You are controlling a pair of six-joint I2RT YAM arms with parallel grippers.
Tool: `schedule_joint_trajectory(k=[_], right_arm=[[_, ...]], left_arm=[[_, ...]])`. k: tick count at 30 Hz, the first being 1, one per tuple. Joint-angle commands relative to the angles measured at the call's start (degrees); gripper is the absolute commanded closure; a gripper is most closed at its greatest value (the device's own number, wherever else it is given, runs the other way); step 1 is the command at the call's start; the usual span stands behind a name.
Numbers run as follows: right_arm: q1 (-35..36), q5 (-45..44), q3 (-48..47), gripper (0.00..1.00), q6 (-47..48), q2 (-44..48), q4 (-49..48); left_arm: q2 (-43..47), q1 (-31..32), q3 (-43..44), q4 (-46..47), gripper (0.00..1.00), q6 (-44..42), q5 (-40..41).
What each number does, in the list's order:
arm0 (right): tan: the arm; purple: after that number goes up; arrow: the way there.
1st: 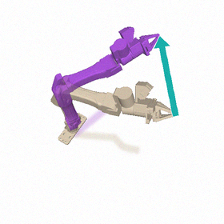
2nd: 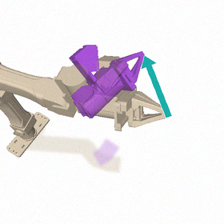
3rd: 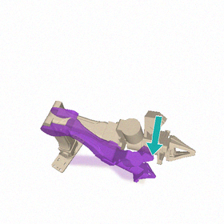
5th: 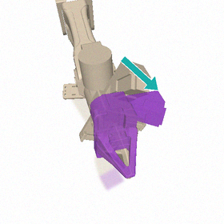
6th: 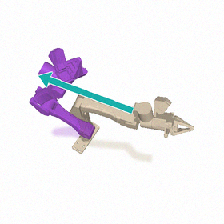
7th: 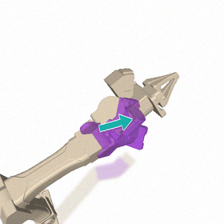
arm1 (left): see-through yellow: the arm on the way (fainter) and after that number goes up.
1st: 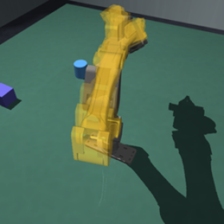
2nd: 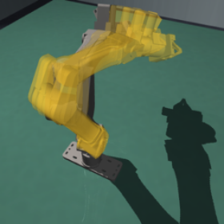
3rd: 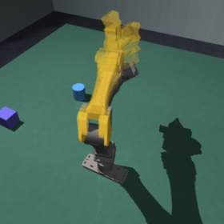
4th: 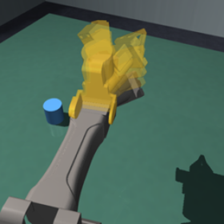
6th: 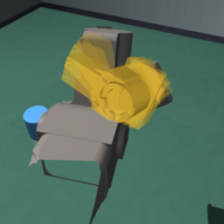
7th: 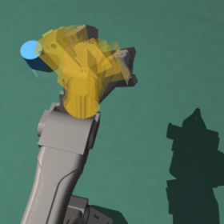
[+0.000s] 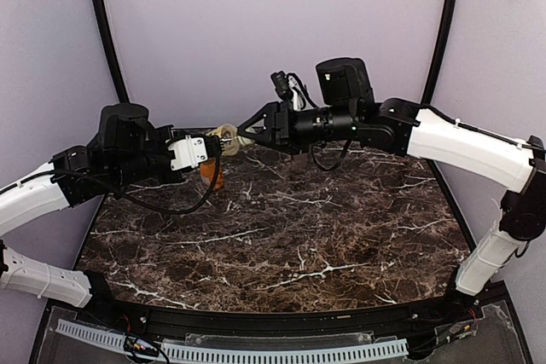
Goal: Unscrew the bottle caps
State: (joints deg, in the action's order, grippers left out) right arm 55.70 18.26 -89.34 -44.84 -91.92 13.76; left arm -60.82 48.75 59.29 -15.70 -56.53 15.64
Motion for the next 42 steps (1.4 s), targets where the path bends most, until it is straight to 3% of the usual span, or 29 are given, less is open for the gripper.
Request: schedule_joint_trajectory(k=[1,6,11,14,19,24,31,37,38,39,40,41,42], right_arm=[[-0.2,3.2,-1.6,0.44,-0.7,-1.1,-1.2],[-0.2,3.3,-1.6,0.67,-0.3,-1.1,-1.3],[-0.2,4.9,-1.5,1.00,3.6,-0.9,-2.7],[1.0,6.9,-2.9,1.00,14.3,-0.4,-1.4],[9.9,2.9,-4.2,1.00,48.7,1.5,6.8],[17.3,-8.6,-0.9,1.00,73.4,3.0,10.1],[21.3,-25.0,-2.2,1.00,93.1,0.3,12.2],[22.0,-30.7,-1.0,1.00,100.7,0.2,10.1],[22.0,-31.5,-0.5,0.77,100.6,0.1,8.9],[22.0,-32.1,-0.1,0.44,100.1,0.2,7.8],[22.0,-32.8,0.2,0.19,99.4,0.1,6.7],[22.0,-33.8,0.6,0.04,98.1,0.1,4.8],[22.1,-34.8,0.6,0.02,96.3,0.2,3.3]], left_arm=[[1.2,0.3,-1.4,2.4,0.78,-0.8,1.3],[1.3,0.3,-1.5,2.5,0.78,-0.8,1.3],[1.5,0.4,-1.4,0.6,0.78,-0.2,-0.6],[1.5,0.4,0.3,-8.2,0.78,2.3,-8.5],[0.8,0.3,3.2,-25.8,0.80,4.9,-28.1],[0.0,0.3,5.8,-33.7,0.81,4.6,-35.9],[-0.4,0.4,7.0,-36.6,0.82,5.7,-40.4],[-0.4,0.4,7.0,-36.4,0.83,5.5,-40.1],[-0.4,0.4,7.0,-36.1,0.83,5.5,-40.0],[-0.3,0.3,6.9,-35.9,0.83,5.7,-39.8],[-0.2,0.3,6.9,-35.5,0.83,5.9,-39.6],[-0.2,0.3,6.8,-35.2,0.83,6.1,-39.3],[0.0,0.3,6.8,-34.8,0.83,6.3,-38.7]])
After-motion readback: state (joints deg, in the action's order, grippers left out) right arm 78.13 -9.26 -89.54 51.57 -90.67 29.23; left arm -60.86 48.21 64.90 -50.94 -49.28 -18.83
